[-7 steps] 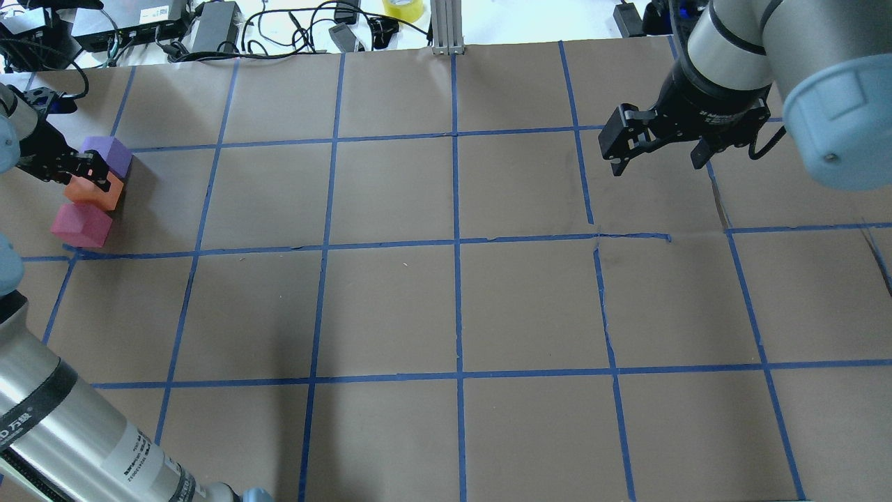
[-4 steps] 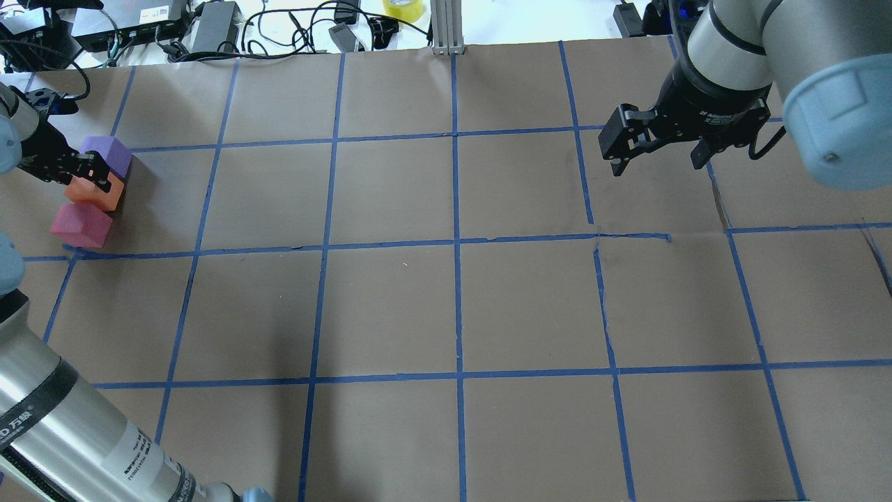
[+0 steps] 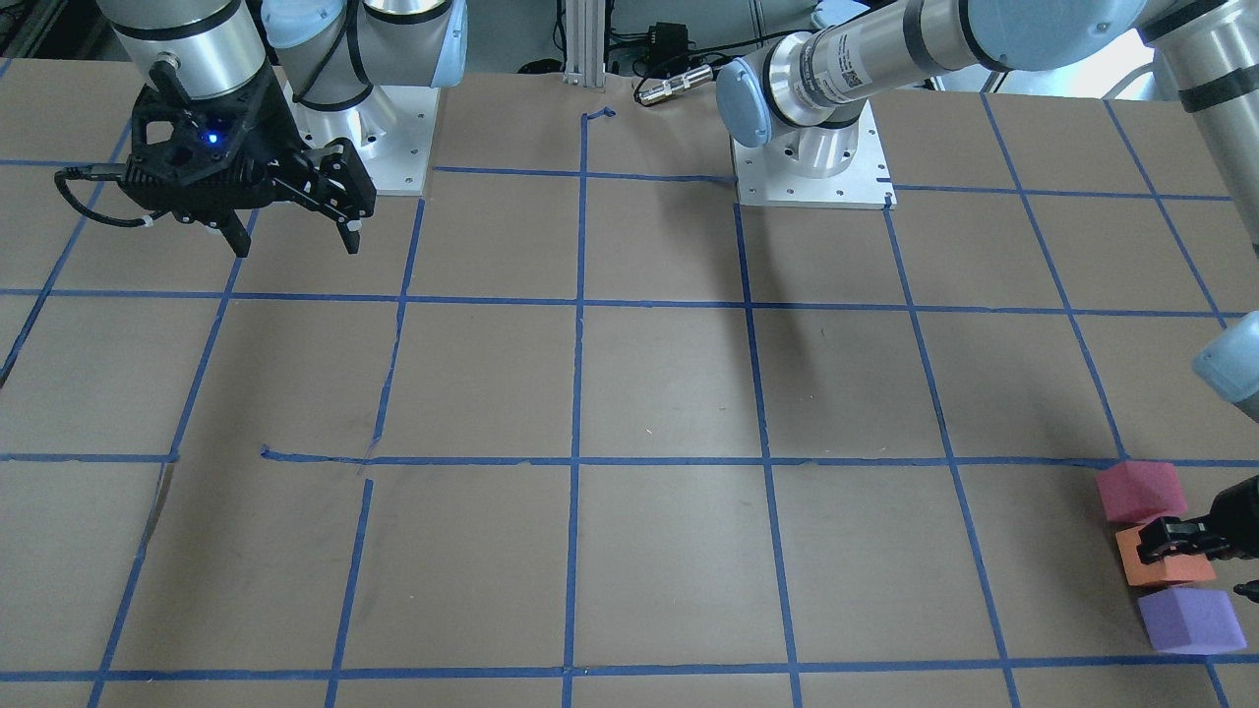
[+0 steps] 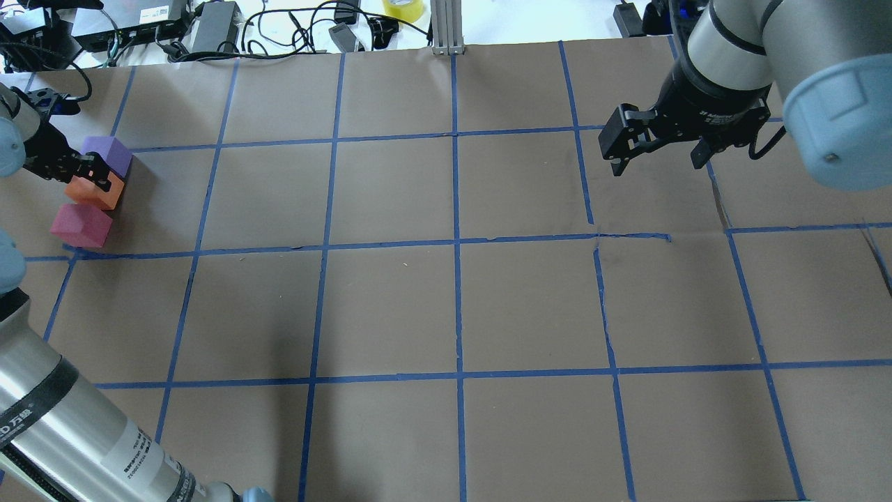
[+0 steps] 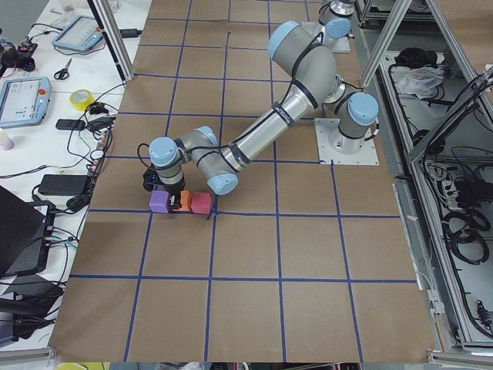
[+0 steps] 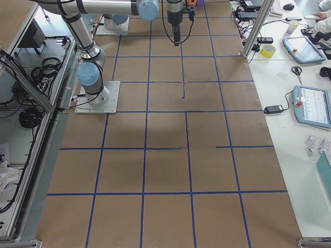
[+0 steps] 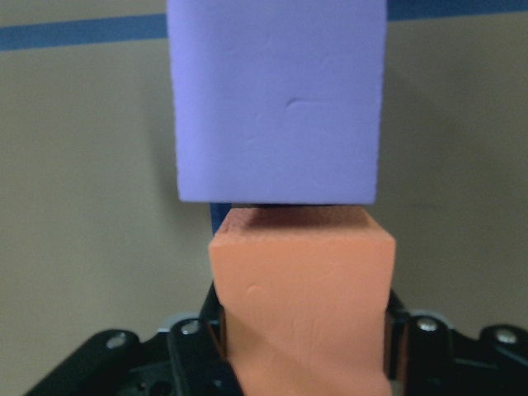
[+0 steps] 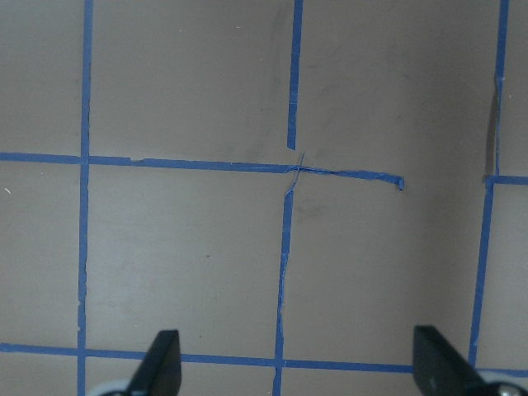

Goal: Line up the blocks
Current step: 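Lower the orange cube between the purple and pink cubes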

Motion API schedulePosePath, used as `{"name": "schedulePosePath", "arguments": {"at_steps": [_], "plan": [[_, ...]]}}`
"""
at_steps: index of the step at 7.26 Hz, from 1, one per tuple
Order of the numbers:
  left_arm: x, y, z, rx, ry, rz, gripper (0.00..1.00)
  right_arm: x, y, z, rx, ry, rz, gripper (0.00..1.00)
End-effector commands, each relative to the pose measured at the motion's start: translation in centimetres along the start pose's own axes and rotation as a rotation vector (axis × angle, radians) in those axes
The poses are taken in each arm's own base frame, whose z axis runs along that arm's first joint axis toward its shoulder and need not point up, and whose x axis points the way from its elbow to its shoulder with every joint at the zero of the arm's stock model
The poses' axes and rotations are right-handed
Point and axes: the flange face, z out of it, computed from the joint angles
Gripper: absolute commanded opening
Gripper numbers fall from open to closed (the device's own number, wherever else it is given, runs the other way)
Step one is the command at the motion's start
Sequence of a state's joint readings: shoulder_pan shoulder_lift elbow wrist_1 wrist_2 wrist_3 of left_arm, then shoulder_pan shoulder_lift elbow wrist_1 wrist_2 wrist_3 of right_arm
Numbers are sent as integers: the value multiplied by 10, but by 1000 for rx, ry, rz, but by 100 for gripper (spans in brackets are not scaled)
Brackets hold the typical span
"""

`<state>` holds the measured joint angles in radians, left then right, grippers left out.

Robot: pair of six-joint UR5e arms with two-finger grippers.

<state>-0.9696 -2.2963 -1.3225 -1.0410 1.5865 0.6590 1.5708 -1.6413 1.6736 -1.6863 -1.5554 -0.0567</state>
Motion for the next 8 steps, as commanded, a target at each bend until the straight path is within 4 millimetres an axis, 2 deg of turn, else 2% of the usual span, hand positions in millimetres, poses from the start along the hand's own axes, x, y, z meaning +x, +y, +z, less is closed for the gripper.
{"name": "schedulePosePath", "arguments": {"at_steps": [1,5,6,7,8], "plan": [[-2,-1,1,6,-6,2,0,0,0,0,-2,0,0,100],[-2,3,8,-3,2,-6,0,0,0,0,-2,1,0,100],[0,5,12,6,-6,2,75,0,0,0,0,2,0,100],[-1,7,15,29,-36,10,100,0,0,0,1,2,1,100],[-2,10,17,19,-59,13,100,0,0,0,0,2,0,100]]}}
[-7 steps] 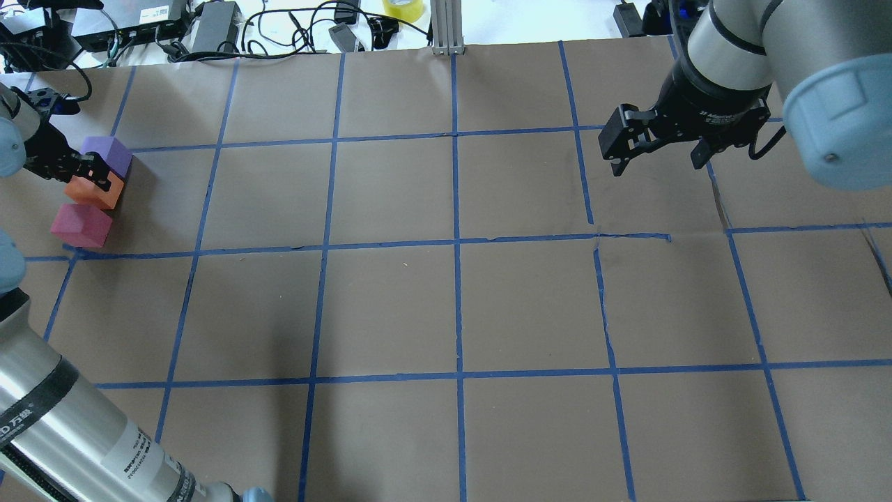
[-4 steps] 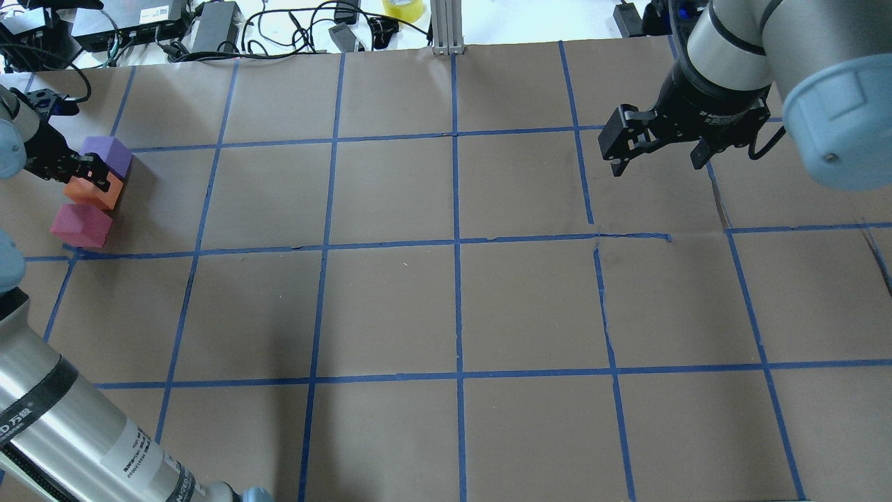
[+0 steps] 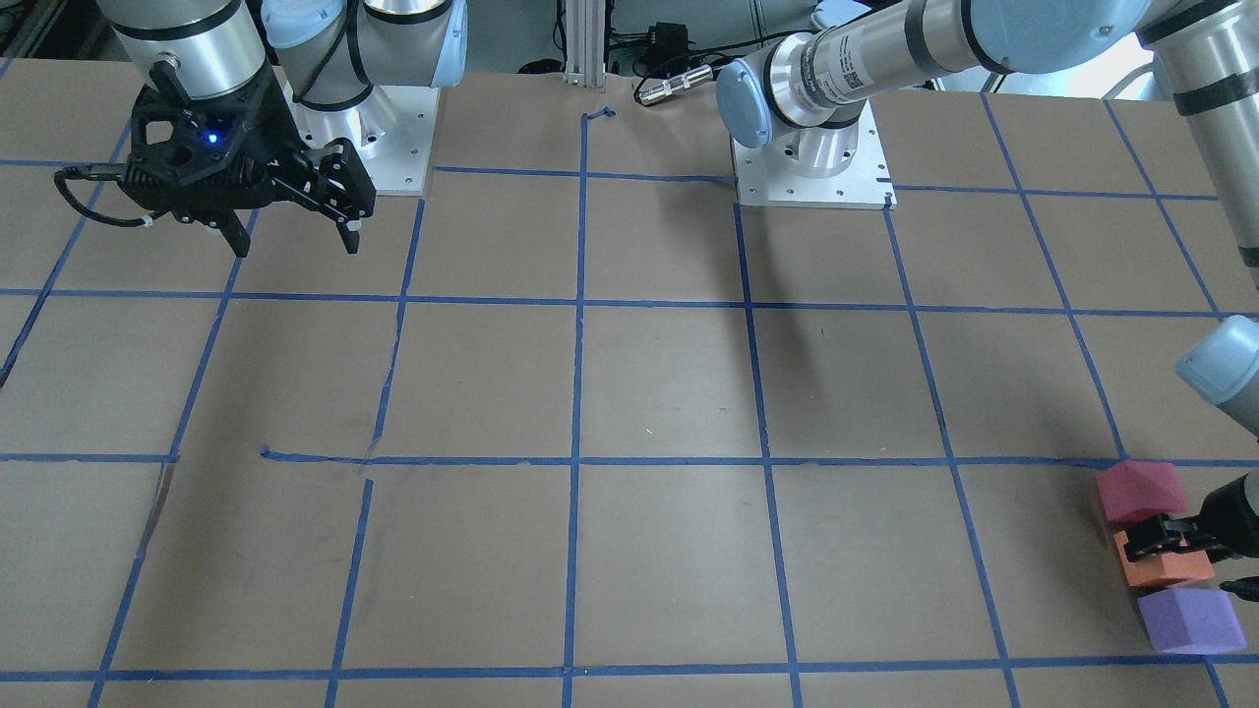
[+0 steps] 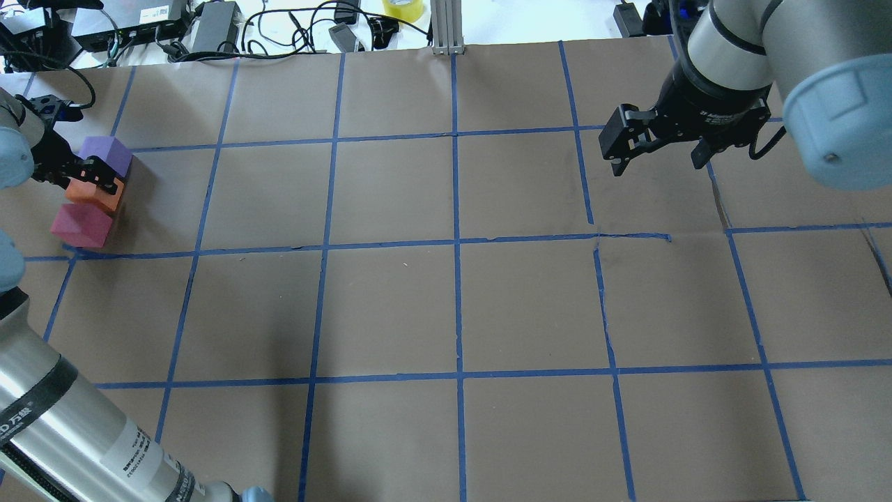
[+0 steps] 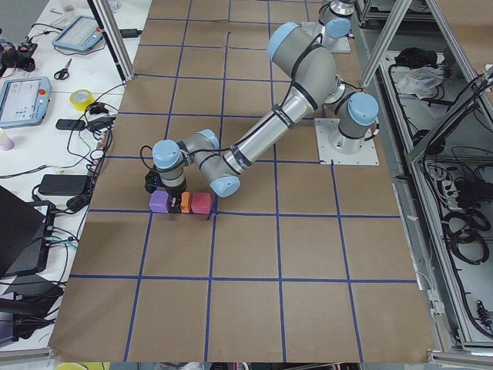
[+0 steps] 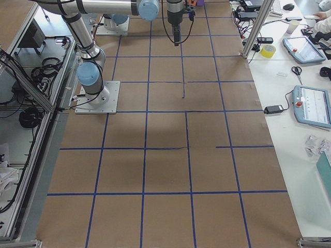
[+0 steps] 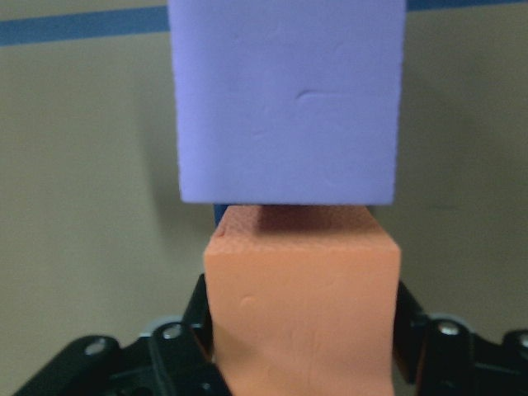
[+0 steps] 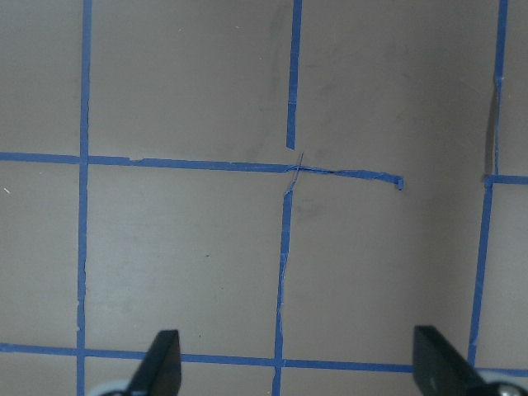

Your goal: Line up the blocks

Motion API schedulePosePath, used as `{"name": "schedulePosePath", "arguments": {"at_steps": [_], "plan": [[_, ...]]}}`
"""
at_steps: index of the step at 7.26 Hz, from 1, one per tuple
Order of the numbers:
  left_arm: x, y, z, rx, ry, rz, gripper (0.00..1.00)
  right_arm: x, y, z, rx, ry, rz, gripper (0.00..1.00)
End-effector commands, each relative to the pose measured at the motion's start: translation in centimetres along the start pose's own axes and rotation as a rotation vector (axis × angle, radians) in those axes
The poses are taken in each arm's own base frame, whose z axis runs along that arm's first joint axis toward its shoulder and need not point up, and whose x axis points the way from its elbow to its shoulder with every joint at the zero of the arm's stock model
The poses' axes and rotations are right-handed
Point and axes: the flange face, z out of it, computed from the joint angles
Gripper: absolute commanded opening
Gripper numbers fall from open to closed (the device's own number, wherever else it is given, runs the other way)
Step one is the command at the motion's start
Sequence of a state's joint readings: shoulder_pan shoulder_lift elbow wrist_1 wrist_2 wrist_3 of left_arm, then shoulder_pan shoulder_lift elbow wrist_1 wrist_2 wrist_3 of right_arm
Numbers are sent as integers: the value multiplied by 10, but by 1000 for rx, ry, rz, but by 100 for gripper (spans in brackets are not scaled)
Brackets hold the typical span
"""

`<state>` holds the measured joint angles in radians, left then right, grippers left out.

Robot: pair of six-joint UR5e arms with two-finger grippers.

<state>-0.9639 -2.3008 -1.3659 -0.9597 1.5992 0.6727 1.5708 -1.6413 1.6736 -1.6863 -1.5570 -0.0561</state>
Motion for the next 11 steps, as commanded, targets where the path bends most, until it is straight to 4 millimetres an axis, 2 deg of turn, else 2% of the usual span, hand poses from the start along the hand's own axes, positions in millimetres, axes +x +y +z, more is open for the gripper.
{"name": "schedulePosePath", "arguments": {"at_steps": [1,2,3,5,6,7,8,9,11], "plan": [[-2,3,-1,3,-35,5,100,0,0,1,-2,0,-1,100],[-1,2,-20,21,-47,7,100,1,-1,1,-2,0,-8,100],[0,-1,-50,56,-73,19,100,1,0,1,-7,4,-14,100],[14,-1,-123,163,-83,33,100,7,1,2,-24,58,-18,100],[23,9,-163,162,-75,35,100,7,2,3,-29,58,-16,100],[37,28,-211,134,-52,37,100,7,-1,5,-18,51,-30,100],[55,58,-272,102,-28,39,100,7,-1,9,-39,50,-71,100],[75,85,-321,97,-25,45,100,6,-3,7,-23,44,-70,100],[120,135,-390,104,-28,50,100,10,-1,7,-37,44,-58,100]]}}
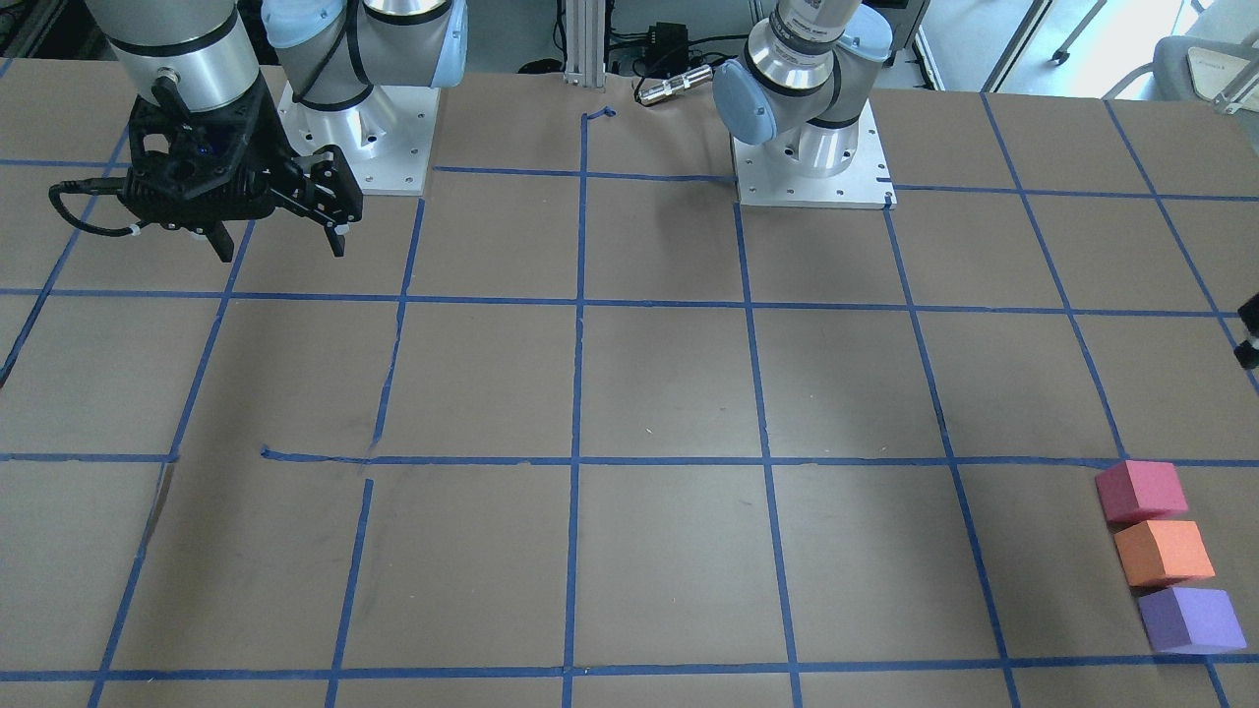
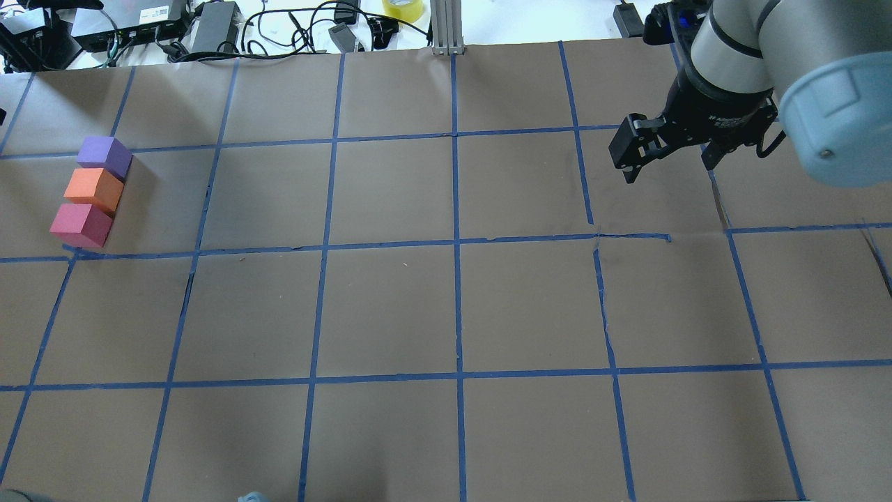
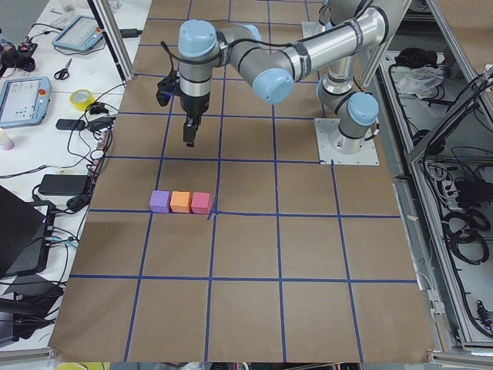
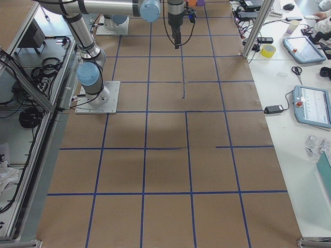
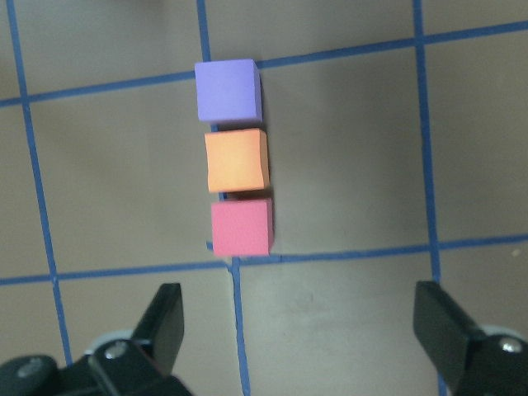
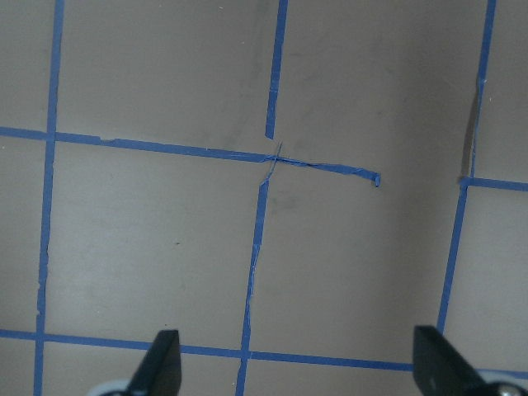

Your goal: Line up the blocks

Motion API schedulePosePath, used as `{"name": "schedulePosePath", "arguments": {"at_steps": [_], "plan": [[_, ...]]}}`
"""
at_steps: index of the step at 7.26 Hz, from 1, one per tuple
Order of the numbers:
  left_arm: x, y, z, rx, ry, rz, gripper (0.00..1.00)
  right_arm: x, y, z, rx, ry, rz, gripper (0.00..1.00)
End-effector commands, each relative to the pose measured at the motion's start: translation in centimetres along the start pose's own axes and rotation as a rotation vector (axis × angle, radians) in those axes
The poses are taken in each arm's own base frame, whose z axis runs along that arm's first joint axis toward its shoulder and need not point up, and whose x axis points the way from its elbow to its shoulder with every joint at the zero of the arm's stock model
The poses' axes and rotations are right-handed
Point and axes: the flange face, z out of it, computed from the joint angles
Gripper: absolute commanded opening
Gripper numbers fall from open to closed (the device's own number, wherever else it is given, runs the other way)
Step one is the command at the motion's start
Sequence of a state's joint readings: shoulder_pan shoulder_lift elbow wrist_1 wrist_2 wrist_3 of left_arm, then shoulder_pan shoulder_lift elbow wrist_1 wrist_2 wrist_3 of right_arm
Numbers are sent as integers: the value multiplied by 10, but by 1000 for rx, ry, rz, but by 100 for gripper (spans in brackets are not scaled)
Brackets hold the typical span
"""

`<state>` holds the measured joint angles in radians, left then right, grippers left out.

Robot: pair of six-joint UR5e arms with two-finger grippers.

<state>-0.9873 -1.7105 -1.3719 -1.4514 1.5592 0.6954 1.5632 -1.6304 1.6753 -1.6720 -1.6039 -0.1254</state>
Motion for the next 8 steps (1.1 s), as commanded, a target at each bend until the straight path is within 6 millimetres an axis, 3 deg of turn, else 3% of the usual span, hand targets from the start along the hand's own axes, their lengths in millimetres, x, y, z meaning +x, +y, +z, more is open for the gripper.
{"name": "schedulePosePath", "arguments": {"at_steps": [1,3,4,5,6,7,8], "plan": [[47,35,-45,-12,13,13,100,3,3,-6,9,1,11,100],[90,34,-43,-43,47,-12,98,3,4,-11,26,1,14,100],[132,21,-52,-37,54,-59,100,2,6,-12,23,1,14,100],[205,0,-56,-34,57,-105,100,2,7,-13,25,-1,16,100],[273,-6,-54,-57,58,-178,100,1,8,-12,19,-15,31,100],[319,-7,-44,-75,70,-197,100,0,9,-11,5,-23,32,100],[349,-4,-38,-92,71,-225,100,1,9,-11,4,-22,37,100]]}}
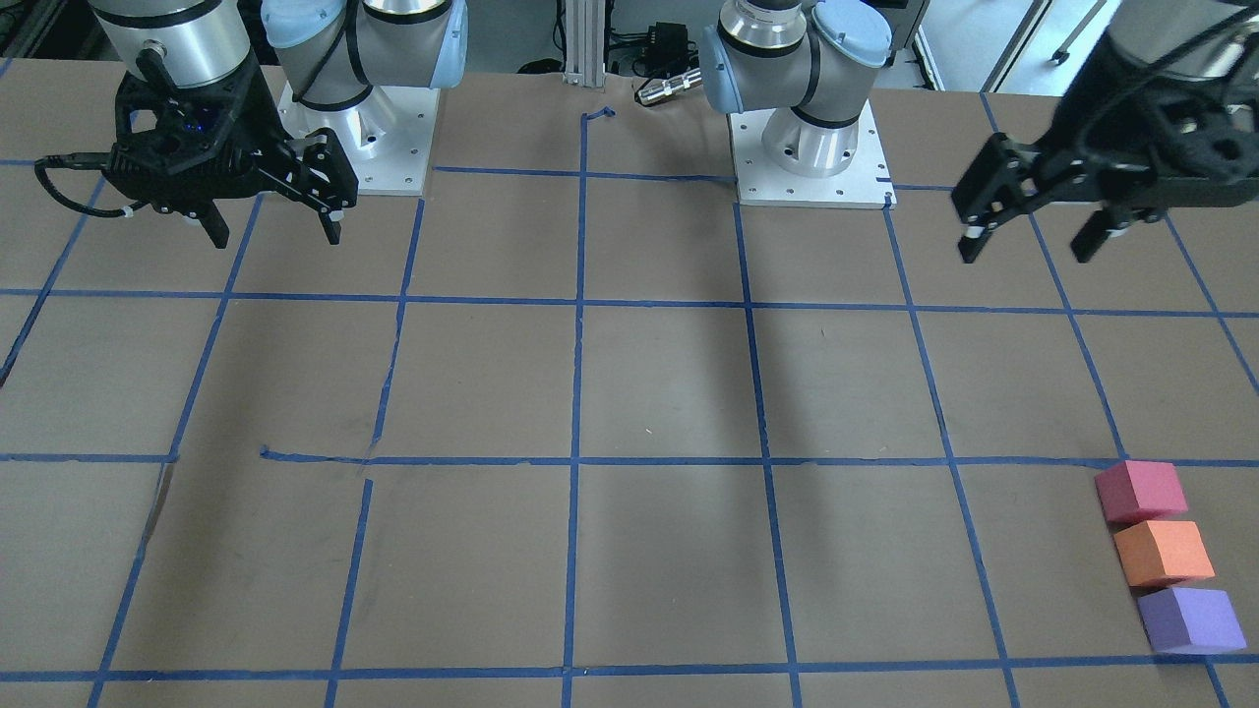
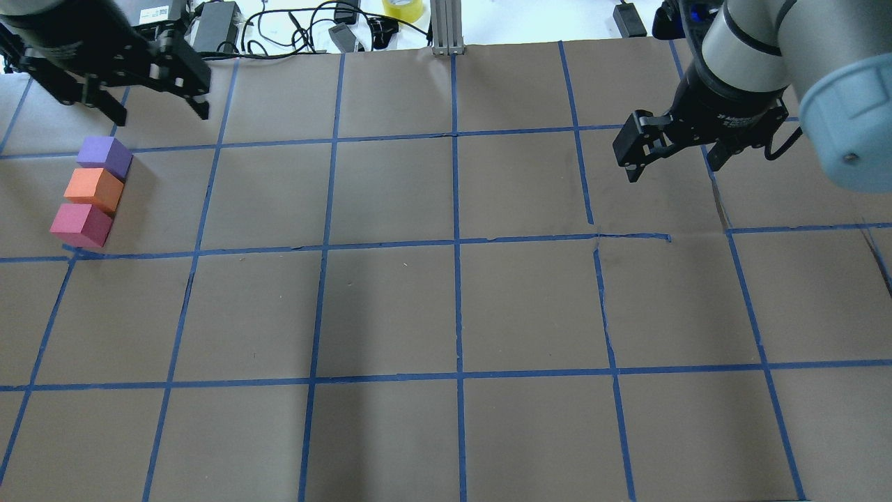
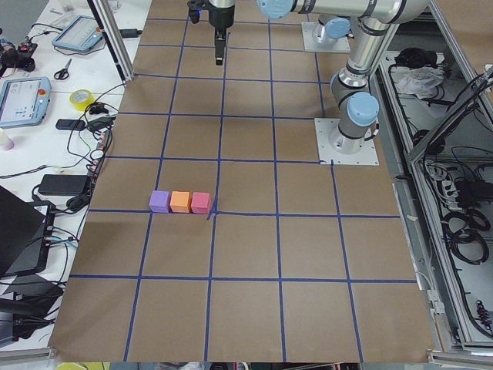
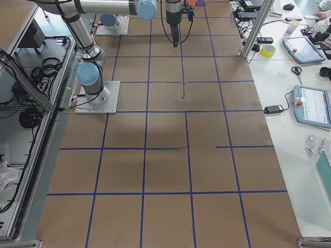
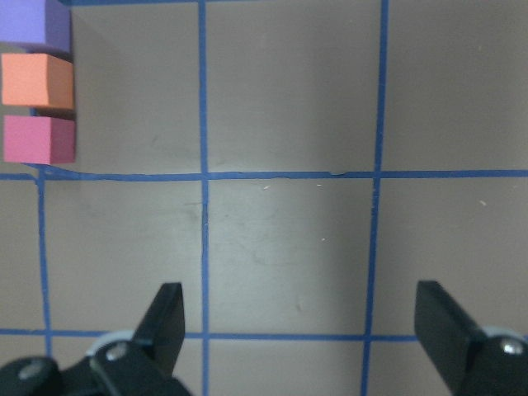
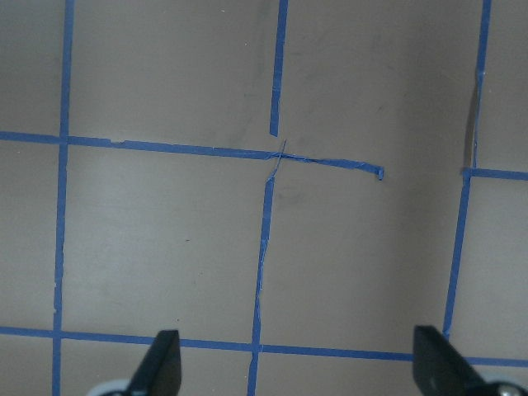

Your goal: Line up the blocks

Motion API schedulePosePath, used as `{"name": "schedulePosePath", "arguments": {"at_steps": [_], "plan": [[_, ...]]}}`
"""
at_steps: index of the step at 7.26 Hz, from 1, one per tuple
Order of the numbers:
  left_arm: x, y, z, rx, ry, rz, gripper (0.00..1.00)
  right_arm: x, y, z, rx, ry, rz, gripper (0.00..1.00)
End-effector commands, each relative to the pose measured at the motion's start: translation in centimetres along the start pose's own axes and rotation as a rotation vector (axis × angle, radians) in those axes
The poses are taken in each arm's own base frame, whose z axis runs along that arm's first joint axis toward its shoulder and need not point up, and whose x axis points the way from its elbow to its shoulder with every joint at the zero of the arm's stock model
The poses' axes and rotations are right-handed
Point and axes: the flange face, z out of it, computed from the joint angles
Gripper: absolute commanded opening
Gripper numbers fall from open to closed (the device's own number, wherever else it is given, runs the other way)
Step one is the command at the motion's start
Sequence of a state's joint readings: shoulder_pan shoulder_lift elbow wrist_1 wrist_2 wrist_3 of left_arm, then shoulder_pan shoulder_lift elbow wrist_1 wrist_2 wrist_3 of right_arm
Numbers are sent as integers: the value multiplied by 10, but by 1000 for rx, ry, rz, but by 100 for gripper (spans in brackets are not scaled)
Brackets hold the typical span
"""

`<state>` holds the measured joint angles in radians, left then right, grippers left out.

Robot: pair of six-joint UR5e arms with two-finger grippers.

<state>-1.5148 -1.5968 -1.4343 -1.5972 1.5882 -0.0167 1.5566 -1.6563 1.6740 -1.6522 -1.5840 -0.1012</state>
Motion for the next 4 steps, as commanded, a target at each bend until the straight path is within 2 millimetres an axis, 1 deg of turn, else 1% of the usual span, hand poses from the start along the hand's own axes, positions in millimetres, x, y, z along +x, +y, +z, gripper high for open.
{"name": "schedulePosePath", "arguments": {"at_steps": [1,2,3,4], "plan": [[55,18,13,-19,2,-76,100,2,-1,3,-9,15,6,100],[52,24,6,-9,5,-75,100,5,-3,4,-14,18,10,100],[52,24,13,-23,3,-74,100,14,-4,5,-17,28,25,100],[53,26,16,-27,2,-73,100,16,-3,5,-20,20,33,100]]}}
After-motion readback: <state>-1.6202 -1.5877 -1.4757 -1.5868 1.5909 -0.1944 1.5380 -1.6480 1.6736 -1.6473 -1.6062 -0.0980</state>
